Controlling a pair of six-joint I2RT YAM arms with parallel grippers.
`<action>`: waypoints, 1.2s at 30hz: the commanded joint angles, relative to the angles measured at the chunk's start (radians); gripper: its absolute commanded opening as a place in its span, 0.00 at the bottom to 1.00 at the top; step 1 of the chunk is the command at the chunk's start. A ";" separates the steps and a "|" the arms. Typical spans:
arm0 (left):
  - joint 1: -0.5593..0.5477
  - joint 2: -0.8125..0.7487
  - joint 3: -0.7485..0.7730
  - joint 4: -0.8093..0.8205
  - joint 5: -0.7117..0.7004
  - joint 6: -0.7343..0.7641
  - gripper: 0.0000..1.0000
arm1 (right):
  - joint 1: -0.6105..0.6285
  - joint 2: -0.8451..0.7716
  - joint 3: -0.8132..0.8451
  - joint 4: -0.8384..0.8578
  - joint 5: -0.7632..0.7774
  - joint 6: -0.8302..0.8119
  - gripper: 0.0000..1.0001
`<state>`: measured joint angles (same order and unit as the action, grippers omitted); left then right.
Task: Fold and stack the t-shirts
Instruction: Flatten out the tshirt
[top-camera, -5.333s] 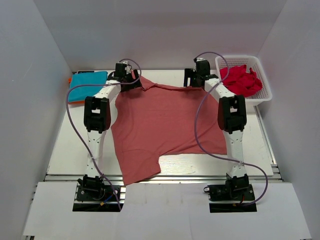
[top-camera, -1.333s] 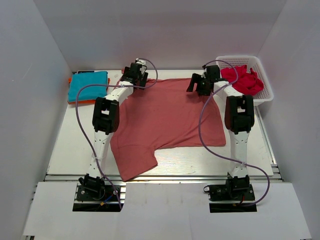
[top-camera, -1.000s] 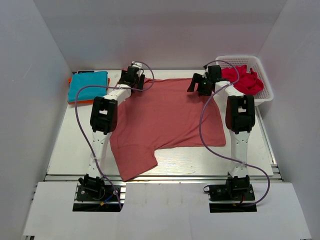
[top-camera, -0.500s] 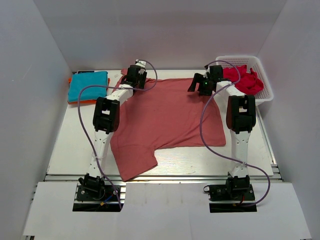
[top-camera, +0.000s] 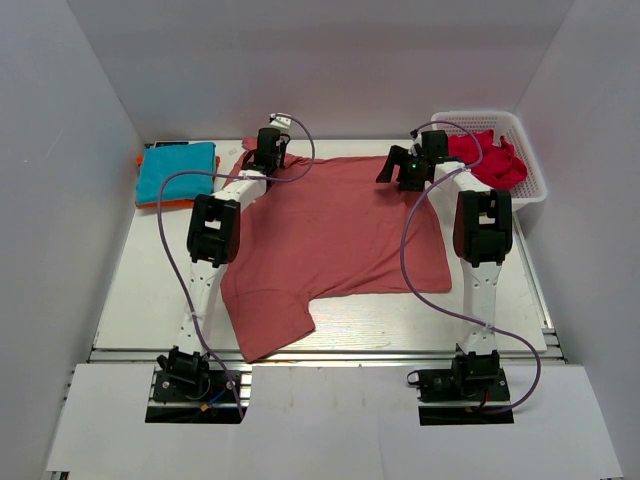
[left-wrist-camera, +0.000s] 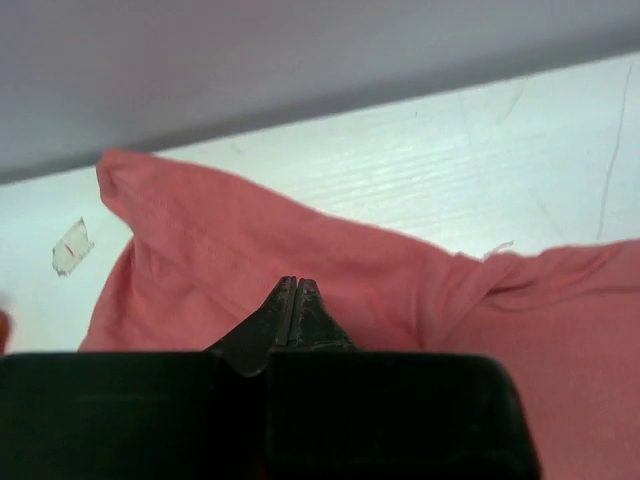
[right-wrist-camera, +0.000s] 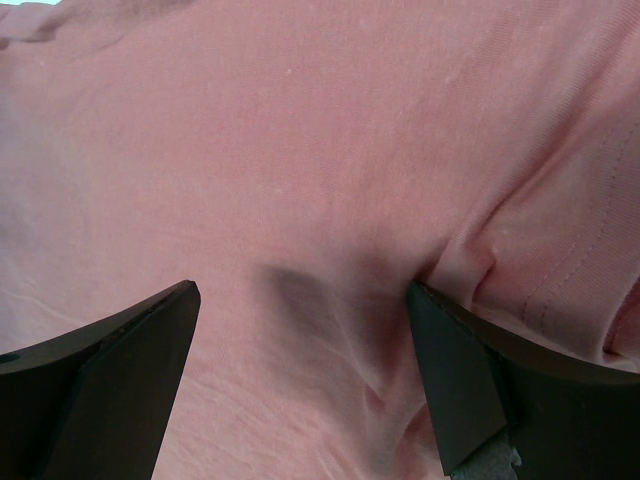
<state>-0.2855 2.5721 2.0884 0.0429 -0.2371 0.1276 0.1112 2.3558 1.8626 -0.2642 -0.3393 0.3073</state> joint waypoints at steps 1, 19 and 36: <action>-0.006 0.017 0.042 0.101 0.021 0.013 0.00 | -0.005 0.037 0.023 -0.032 -0.009 0.000 0.90; 0.012 -0.184 -0.127 -0.092 0.202 -0.048 1.00 | -0.011 0.034 0.003 -0.047 -0.016 -0.027 0.90; 0.012 -0.047 0.047 -0.208 0.213 -0.048 0.78 | -0.013 0.040 0.012 -0.053 -0.004 -0.028 0.90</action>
<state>-0.2768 2.5069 2.0754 -0.1173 -0.0475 0.0788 0.1066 2.3615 1.8694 -0.2653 -0.3515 0.2882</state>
